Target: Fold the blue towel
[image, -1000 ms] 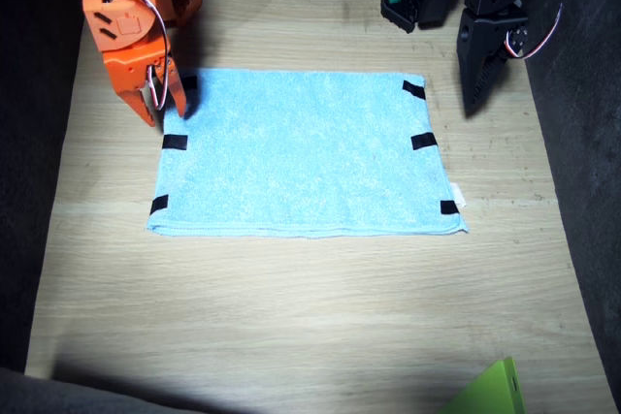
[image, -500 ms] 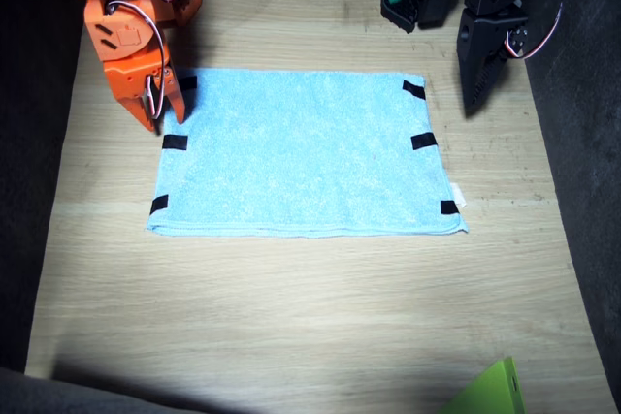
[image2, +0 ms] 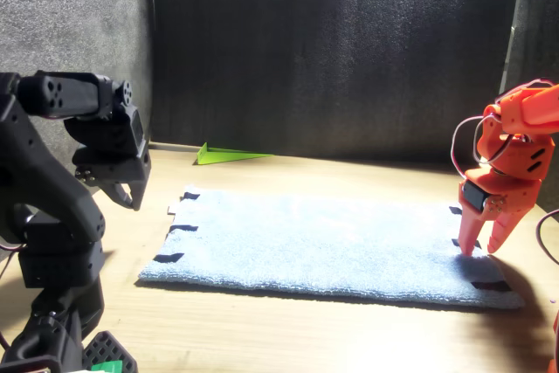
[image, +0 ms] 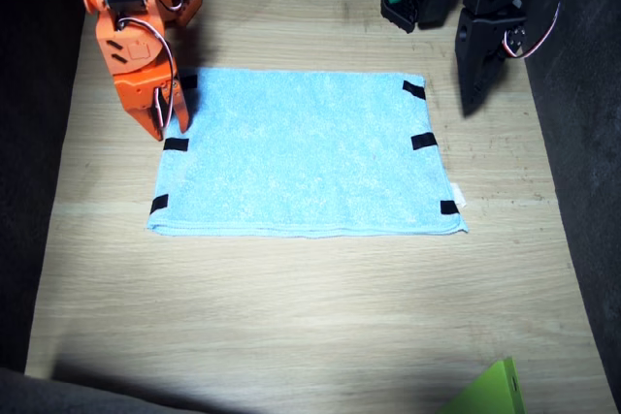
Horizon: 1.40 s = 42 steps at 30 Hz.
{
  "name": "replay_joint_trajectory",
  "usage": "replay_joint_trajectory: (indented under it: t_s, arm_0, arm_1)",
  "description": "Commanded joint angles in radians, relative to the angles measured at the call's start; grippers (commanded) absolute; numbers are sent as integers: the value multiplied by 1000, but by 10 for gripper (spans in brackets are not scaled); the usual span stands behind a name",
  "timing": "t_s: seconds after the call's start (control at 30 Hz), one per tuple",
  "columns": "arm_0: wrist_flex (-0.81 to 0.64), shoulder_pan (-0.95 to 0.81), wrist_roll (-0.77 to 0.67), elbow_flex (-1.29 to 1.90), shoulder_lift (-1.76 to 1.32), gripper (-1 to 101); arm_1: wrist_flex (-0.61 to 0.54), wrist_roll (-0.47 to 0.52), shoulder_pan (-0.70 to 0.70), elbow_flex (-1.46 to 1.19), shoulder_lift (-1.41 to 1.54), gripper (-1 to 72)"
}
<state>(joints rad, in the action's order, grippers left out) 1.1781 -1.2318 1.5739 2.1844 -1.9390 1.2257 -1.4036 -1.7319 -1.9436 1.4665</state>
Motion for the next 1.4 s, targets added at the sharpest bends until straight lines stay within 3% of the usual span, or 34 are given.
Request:
replay_joint_trajectory:
  t_s: [0.0, 0.03, 0.47, 1.37]
  arm_0:
    - [6, -18, 9, 0, -37, 15]
    - [6, -20, 9, 0, -40, 15]
    - [0, -14, 0, 18, -49, 12]
    - [-29, 6, 11, 104, -123, 10]
  arm_1:
    - [-3, 3, -26, -15, 34, 32]
    - [-9, 0, -28, -21, 41, 1]
    - [-69, 48, -71, -115, 190, 1]
    - [189, 86, -52, 112, 244, 0]
